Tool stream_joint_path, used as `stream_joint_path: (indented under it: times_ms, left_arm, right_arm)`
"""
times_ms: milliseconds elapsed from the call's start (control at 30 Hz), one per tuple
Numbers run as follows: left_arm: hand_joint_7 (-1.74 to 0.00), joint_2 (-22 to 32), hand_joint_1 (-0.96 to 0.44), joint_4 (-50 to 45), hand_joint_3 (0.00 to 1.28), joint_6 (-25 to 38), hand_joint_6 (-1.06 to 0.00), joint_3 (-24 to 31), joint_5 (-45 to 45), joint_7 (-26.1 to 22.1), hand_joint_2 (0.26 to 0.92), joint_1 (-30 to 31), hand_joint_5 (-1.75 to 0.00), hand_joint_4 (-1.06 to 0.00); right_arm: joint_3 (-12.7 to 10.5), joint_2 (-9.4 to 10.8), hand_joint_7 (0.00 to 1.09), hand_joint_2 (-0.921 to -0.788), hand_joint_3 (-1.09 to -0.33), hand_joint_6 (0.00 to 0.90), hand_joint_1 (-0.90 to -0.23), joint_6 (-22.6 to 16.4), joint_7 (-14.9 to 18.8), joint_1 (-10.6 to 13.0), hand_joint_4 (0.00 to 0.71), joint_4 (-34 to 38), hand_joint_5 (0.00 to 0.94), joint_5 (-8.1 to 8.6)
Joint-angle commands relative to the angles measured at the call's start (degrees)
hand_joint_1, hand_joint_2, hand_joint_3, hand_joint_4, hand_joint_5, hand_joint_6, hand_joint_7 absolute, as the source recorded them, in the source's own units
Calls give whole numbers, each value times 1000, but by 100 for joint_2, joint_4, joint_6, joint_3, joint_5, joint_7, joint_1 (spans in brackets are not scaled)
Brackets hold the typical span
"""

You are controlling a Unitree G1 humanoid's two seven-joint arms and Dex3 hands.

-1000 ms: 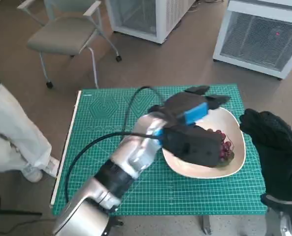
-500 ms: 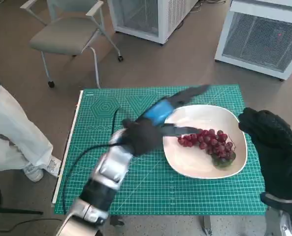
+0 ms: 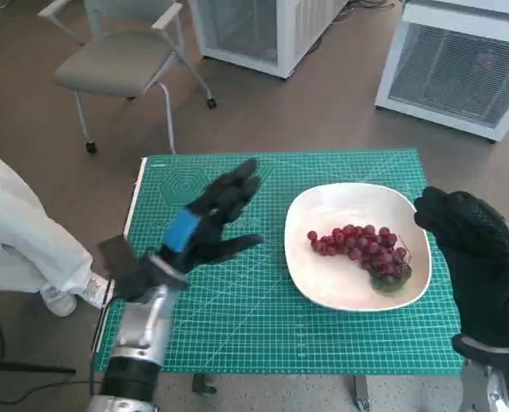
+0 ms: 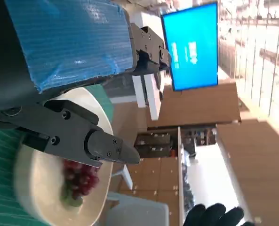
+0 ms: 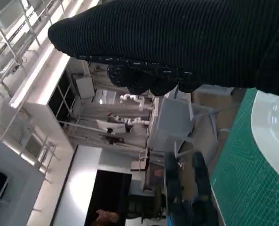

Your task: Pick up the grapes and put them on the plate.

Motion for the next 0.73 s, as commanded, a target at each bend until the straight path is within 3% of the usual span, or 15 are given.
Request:
stream_joint_path:
  times_ms: [33,733]
  left_arm:
    - [-4,-24,-379,-86,132,-116,-244,59,-90,-78,921,163,-8,-206]
    - [-9,-80,-368,-363,161,-475,-262,277,-211,-12,921,478,-4,-213]
  right_arm:
    - [-1,-18,980,-921,-595,260,-330,48,32,34,443,101,828,30]
    - [32,-46,974,-921,-596,262,-332,120,24,-13,449,91,819,22]
